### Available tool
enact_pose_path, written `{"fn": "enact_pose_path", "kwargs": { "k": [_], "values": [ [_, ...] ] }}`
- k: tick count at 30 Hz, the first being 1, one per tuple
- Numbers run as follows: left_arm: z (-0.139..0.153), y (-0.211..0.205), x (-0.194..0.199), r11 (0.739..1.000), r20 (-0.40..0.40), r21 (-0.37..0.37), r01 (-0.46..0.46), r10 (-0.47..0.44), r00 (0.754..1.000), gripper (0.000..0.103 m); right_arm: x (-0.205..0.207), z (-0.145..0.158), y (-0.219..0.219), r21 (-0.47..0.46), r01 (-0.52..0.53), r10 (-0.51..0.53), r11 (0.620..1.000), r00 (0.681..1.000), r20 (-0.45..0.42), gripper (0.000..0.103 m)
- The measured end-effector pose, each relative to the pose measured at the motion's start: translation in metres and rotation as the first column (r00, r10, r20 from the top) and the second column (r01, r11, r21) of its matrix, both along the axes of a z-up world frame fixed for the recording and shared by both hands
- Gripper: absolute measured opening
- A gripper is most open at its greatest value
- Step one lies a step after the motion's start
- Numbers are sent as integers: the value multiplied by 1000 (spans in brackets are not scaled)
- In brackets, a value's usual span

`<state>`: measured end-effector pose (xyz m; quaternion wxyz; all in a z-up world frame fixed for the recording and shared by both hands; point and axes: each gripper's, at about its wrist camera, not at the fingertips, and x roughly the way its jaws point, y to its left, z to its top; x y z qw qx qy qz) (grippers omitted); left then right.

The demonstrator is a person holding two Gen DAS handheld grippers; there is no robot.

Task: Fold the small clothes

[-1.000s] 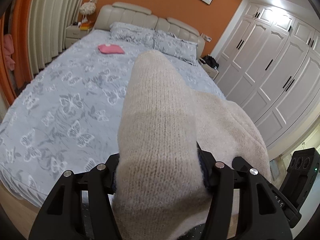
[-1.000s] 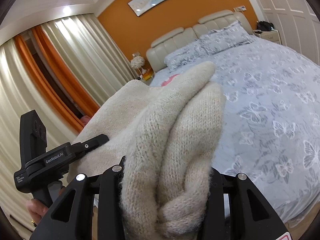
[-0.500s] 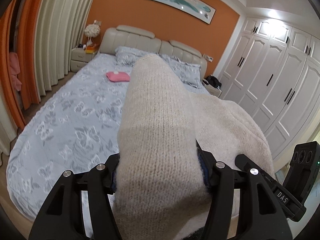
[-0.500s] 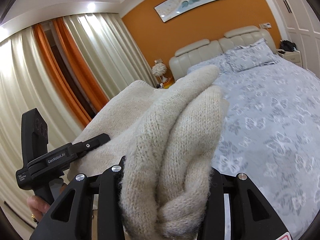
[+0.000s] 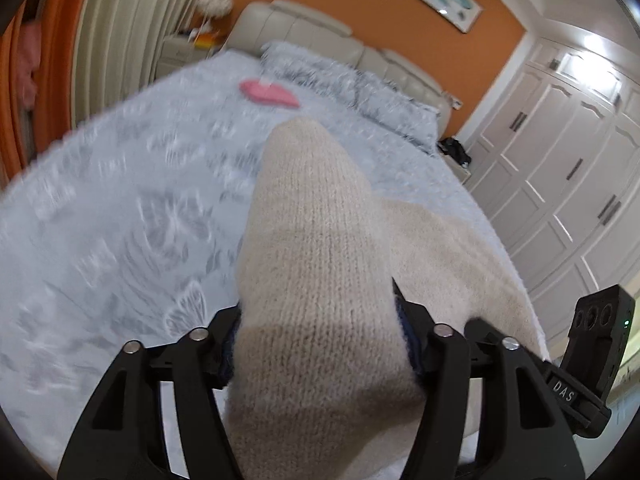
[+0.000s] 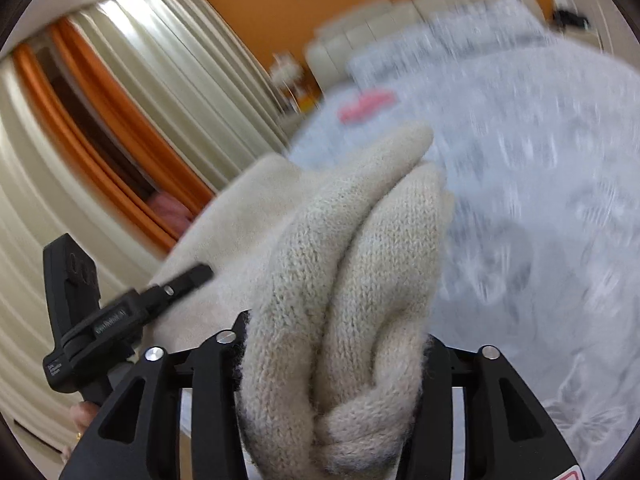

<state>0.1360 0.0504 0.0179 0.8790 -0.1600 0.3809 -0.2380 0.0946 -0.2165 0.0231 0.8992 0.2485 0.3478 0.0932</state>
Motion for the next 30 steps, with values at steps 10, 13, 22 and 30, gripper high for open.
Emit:
{"fn": "enact_pose_path", "kwargs": {
  "k": [10, 13, 22, 30],
  "values": [
    [-87, 40, 3, 986, -229, -17, -165, 157, 961, 82, -31, -77, -51, 31, 135, -126, 990, 973, -192, 57],
    [-99, 30, 9, 986, -307, -64, -155, 128, 943, 87, -16, -89, -46, 96, 128, -102, 987, 965, -241, 76],
    [-95, 19, 3, 988, -366, -108, -106, 59, 929, 45, -1, -75, -33, 119, 48, -21, 992, 976, -218, 24],
    [-112, -1, -12, 994, -347, 41, -100, 108, 932, 69, -13, -112, -40, 22, 54, -43, 998, 936, -350, 46]
  ]
}}
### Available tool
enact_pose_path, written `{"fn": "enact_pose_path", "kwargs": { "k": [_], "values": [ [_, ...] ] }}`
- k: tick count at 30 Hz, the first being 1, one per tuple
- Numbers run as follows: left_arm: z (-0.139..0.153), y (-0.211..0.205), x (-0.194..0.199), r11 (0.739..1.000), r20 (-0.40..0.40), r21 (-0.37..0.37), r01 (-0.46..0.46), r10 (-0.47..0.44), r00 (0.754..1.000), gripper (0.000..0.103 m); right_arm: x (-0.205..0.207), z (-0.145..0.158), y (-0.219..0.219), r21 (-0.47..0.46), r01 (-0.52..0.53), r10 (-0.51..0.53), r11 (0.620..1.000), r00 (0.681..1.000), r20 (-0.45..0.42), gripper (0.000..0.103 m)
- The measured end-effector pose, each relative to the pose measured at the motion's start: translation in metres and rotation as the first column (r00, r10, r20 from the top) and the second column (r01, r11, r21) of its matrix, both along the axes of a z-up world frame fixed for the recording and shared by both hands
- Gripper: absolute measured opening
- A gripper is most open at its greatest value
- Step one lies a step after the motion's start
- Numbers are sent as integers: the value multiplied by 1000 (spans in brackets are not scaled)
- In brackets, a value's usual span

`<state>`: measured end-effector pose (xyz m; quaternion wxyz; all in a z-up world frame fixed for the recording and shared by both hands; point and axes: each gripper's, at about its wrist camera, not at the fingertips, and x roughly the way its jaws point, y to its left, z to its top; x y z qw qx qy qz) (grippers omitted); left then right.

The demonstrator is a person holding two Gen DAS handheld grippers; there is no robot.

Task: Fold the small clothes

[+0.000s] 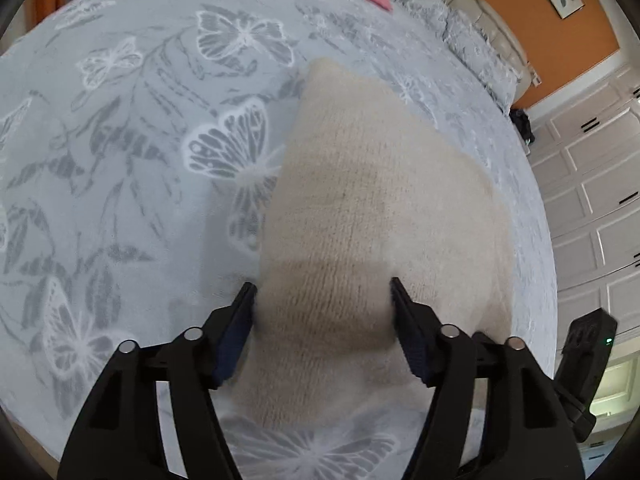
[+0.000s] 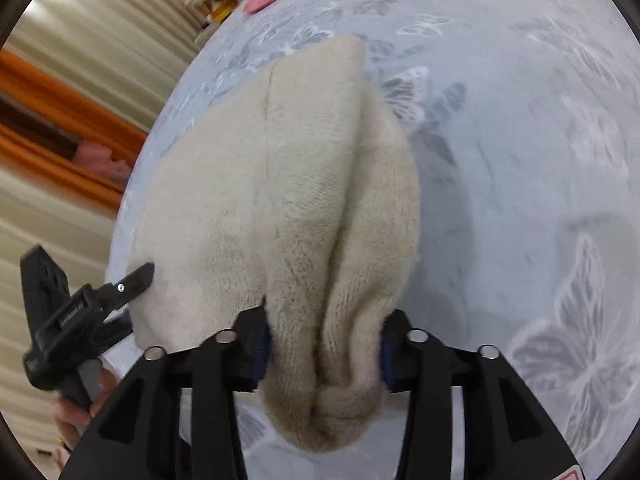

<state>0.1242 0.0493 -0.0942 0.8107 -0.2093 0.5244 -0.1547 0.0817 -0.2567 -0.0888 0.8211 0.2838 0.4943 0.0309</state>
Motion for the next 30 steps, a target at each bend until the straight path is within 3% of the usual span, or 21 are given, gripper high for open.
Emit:
{"fn": "enact_pose_path", "kwargs": {
  "k": [3, 5, 7, 10, 13, 17, 20, 23, 30],
  "values": [
    [24, 3, -15, 996, 51, 77, -37, 33, 998, 73, -27, 33, -11, -4, 68, -68, 998, 994, 88, 46],
    [49, 1, -32, 986, 125, 160, -36, 16, 992, 74, -51, 57, -15, -72, 107, -96, 992, 985, 142, 46],
    [69, -2, -47, 972, 179, 229, -45, 3, 984, 85, -73, 79, -15, -175, 127, -95, 976, 979, 179, 46],
    [97, -14, -76, 929, 277, 365, -53, -55, 959, 94, -97, 97, -8, -329, 156, -92, 931, 975, 200, 47],
    [110, -22, -96, 895, 348, 440, -71, -97, 932, 97, -115, 107, -3, -430, 181, -79, 884, 966, 244, 56],
    [108, -26, -118, 903, 351, 425, -54, -109, 930, 97, -136, 98, 7, -486, 183, -55, 855, 962, 267, 64],
    [96, -34, -129, 895, 350, 444, -56, -116, 930, 97, -140, 92, 7, -356, 192, -103, 915, 961, 256, 69],
    [84, -41, -141, 872, 347, 486, -62, -128, 929, 97, -137, 85, 10, -322, 205, -131, 924, 963, 235, 70],
    [83, -48, -150, 858, 372, 506, -85, -128, 919, 97, -133, 81, 36, -432, 137, -46, 892, 976, 214, 71]
  ]
}}
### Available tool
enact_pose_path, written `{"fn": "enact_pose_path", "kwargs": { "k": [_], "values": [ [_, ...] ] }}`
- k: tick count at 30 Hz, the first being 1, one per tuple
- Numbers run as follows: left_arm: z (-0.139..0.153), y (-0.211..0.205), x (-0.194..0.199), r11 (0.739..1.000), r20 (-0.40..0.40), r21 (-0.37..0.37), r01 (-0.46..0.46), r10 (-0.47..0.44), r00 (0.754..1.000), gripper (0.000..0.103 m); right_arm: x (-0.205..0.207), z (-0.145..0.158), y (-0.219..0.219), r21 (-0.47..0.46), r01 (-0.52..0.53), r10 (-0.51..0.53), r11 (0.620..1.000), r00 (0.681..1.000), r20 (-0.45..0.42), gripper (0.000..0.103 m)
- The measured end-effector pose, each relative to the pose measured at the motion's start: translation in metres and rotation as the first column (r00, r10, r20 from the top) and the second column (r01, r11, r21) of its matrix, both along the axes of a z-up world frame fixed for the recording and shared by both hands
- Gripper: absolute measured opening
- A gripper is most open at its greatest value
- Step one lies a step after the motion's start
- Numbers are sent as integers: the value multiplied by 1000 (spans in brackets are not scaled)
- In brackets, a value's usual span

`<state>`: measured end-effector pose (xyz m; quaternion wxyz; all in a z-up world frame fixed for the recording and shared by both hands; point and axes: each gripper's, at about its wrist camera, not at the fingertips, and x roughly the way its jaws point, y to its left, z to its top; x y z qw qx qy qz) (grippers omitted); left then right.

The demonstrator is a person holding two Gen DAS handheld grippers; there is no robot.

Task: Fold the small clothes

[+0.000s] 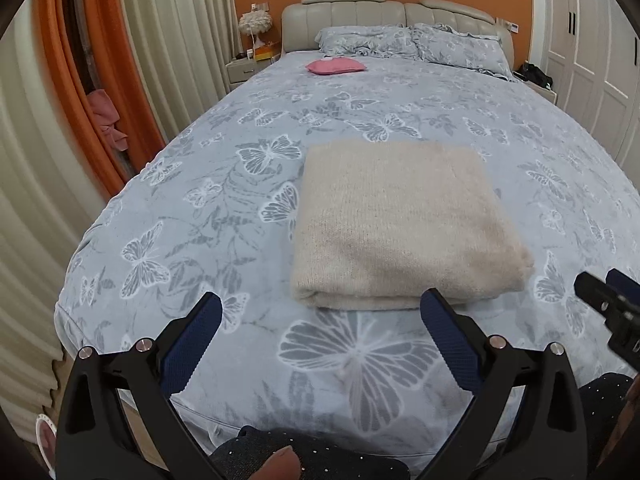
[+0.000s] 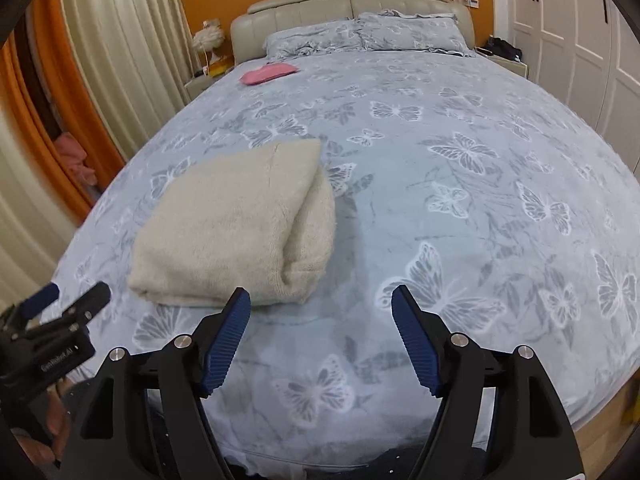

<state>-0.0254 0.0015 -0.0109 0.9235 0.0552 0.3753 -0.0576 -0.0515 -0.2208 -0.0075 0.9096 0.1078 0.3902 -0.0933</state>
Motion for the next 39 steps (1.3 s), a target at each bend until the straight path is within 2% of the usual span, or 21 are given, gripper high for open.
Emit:
{"fn": "enact_pose_path", "kwargs": {
  "k": [6, 14, 17, 39],
  "values": [
    [-1, 8, 0, 999, -5, -30, -17, 17, 1000, 97, -2, -1, -2, -2, 31, -31, 1000, 1000, -5, 71],
    [-1, 12, -1, 998, -4, -58, -19, 19, 1000, 97, 1, -4, 14, -87, -9, 7, 996, 1000, -25, 71],
    [0, 12, -2, 998, 0, -64, -14, 14, 1000, 97, 0, -3, 14, -93, -8, 6, 996, 1000, -19, 71],
    [2, -1, -8, 1000, 32, -2, 10, -10, 999, 97, -2, -2, 9, -76, 5, -6, 997, 1000, -16, 72]
  ]
}}
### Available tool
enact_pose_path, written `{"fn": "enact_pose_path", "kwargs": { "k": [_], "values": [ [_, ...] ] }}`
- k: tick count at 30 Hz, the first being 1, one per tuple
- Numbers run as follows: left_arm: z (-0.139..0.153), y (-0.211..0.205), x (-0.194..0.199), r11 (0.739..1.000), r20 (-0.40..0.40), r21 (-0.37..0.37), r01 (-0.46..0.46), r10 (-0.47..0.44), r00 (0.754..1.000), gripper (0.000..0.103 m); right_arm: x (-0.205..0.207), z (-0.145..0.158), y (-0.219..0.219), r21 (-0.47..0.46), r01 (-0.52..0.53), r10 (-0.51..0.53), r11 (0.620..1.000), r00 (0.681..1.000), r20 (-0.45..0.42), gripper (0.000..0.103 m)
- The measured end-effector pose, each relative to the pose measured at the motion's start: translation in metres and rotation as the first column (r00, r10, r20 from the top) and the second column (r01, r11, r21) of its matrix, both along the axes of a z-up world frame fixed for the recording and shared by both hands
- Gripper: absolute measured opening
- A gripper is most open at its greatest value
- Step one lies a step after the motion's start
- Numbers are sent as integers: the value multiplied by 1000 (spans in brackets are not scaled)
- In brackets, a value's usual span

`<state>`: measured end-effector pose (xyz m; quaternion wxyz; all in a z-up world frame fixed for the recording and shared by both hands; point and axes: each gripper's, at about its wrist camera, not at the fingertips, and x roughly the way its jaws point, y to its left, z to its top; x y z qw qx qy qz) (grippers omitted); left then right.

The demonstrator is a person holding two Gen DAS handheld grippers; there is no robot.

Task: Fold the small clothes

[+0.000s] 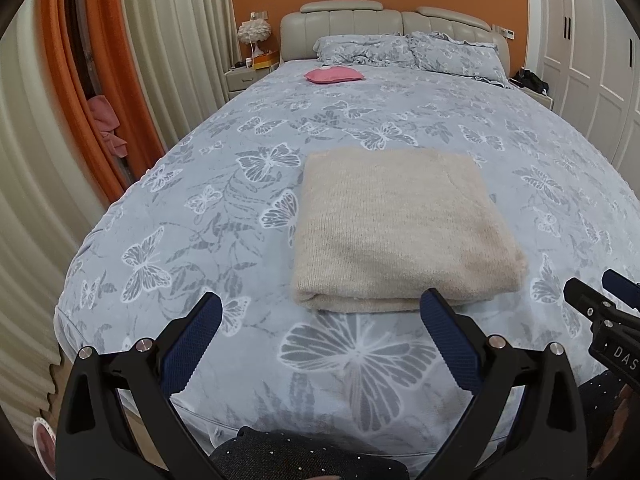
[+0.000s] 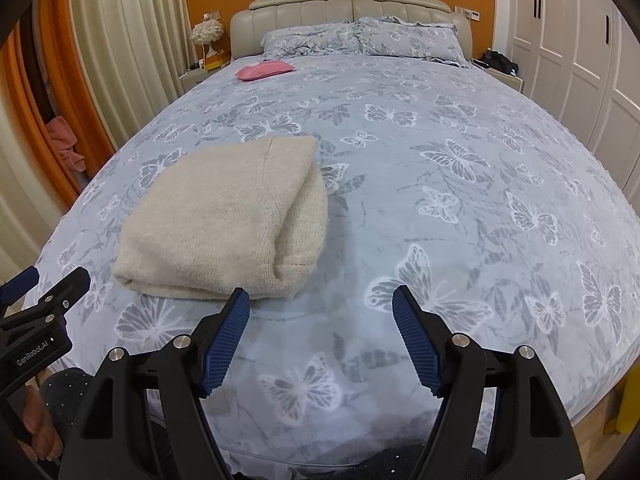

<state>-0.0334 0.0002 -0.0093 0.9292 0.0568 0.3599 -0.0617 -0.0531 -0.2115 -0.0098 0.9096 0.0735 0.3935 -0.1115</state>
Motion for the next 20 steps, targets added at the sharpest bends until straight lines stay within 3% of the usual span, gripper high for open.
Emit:
{"fn": "enact_pose_path", "kwargs": {
  "k": [9, 20],
  "values": [
    [-4, -2, 4, 999, -24, 28, -25, 25, 999, 98, 0, 1, -1, 3, 0, 0, 1000, 1000, 4, 72],
    [-3, -8, 0, 998, -1, 65, -18, 18, 1000, 98, 2, 5, 3, 5, 5, -5, 1000, 1000, 11, 72]
  ]
}}
